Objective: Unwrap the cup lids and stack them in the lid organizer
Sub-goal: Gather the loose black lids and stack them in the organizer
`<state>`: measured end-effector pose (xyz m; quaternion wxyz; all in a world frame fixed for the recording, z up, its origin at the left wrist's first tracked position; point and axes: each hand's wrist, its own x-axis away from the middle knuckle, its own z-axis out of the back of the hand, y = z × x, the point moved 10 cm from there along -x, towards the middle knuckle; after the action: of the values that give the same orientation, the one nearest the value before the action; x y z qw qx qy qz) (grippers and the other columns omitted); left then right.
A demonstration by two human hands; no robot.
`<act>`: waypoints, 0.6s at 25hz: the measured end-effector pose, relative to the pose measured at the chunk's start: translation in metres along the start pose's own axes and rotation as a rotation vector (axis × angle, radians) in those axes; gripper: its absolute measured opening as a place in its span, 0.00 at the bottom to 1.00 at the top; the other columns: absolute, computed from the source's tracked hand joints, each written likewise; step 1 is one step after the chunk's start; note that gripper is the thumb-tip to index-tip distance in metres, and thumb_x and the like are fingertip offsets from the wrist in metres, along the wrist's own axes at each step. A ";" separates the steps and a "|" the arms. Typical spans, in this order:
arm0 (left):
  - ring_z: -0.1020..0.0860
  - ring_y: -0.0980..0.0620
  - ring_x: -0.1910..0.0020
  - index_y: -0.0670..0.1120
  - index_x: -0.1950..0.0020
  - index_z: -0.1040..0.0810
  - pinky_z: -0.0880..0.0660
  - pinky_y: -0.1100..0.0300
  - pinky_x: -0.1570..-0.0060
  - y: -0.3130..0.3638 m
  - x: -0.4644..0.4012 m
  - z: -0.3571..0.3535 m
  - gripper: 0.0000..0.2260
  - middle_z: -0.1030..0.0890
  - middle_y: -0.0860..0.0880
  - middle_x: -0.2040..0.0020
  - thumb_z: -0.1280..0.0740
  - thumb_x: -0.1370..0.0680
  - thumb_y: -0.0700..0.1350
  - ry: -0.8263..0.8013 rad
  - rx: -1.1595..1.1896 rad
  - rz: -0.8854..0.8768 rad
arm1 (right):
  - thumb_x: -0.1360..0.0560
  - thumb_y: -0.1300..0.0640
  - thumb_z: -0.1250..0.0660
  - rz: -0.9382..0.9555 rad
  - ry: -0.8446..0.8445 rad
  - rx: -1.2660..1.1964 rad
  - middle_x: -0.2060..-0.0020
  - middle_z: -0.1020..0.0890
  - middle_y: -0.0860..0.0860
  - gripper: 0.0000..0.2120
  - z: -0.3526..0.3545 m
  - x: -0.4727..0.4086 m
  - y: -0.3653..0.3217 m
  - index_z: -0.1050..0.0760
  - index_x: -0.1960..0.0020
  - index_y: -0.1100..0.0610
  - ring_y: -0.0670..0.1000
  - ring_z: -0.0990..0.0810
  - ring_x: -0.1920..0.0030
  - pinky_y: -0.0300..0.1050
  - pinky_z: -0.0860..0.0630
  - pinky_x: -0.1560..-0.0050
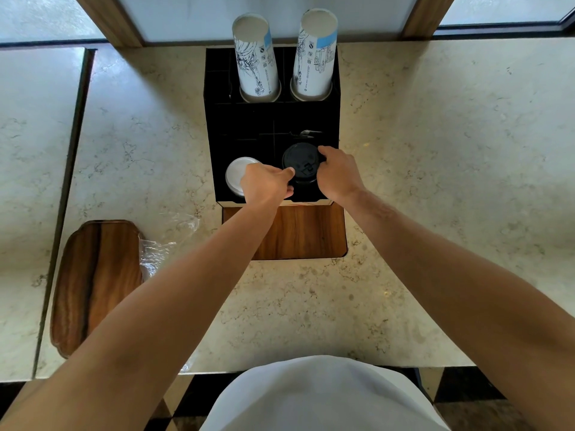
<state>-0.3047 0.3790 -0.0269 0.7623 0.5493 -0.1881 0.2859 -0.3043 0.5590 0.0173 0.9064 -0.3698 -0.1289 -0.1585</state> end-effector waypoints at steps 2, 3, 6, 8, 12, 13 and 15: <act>0.16 0.57 0.66 0.48 0.62 0.23 0.19 0.64 0.61 0.005 0.001 0.001 0.11 0.17 0.50 0.64 0.26 0.23 0.46 0.023 -0.040 -0.048 | 0.17 0.64 0.45 0.001 -0.016 0.017 0.28 0.26 0.60 0.22 -0.002 0.000 -0.001 0.36 0.23 0.61 0.60 0.28 0.28 0.48 0.28 0.32; 0.15 0.55 0.65 0.48 0.62 0.23 0.19 0.63 0.60 0.006 0.000 0.001 0.11 0.17 0.50 0.64 0.26 0.23 0.47 0.025 -0.044 -0.053 | 0.17 0.65 0.44 0.004 -0.022 0.024 0.28 0.26 0.61 0.22 -0.004 0.000 -0.002 0.36 0.23 0.61 0.60 0.28 0.28 0.48 0.27 0.32; 0.15 0.53 0.59 0.47 0.61 0.23 0.18 0.61 0.54 0.002 -0.003 -0.005 0.10 0.16 0.48 0.58 0.27 0.21 0.48 -0.037 -0.049 -0.010 | 0.18 0.66 0.44 0.013 -0.029 0.044 0.29 0.26 0.62 0.23 -0.007 0.000 -0.004 0.35 0.23 0.62 0.61 0.27 0.30 0.48 0.27 0.35; 0.15 0.53 0.57 0.46 0.58 0.22 0.19 0.62 0.54 -0.001 -0.005 -0.009 0.09 0.15 0.47 0.53 0.28 0.21 0.48 -0.082 -0.050 0.031 | 0.18 0.66 0.43 0.017 -0.027 0.041 0.30 0.26 0.62 0.23 -0.008 -0.001 -0.004 0.35 0.24 0.62 0.61 0.26 0.31 0.46 0.27 0.37; 0.14 0.55 0.62 0.46 0.58 0.21 0.20 0.65 0.63 0.003 -0.004 -0.002 0.09 0.14 0.48 0.57 0.27 0.22 0.48 -0.019 -0.069 -0.058 | 0.19 0.67 0.43 0.008 -0.023 0.004 0.31 0.25 0.62 0.23 -0.009 0.000 -0.001 0.35 0.24 0.62 0.61 0.26 0.31 0.41 0.30 0.43; 0.14 0.56 0.63 0.47 0.59 0.20 0.19 0.65 0.65 0.004 -0.003 0.000 0.09 0.15 0.48 0.59 0.26 0.22 0.49 0.004 -0.078 -0.092 | 0.19 0.67 0.43 0.010 -0.022 -0.010 0.31 0.25 0.61 0.23 -0.009 0.001 -0.002 0.35 0.24 0.62 0.60 0.26 0.31 0.40 0.30 0.43; 0.14 0.56 0.64 0.46 0.59 0.19 0.18 0.63 0.64 0.004 -0.003 0.000 0.10 0.14 0.49 0.60 0.26 0.23 0.50 0.000 -0.094 -0.105 | 0.19 0.68 0.44 0.008 -0.019 -0.034 0.31 0.25 0.60 0.24 -0.008 0.003 -0.002 0.35 0.23 0.61 0.59 0.26 0.31 0.41 0.30 0.43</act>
<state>-0.3100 0.3794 -0.0260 0.8012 0.5220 -0.1721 0.2364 -0.3011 0.5511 0.0140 0.8993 -0.3872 -0.1333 -0.1534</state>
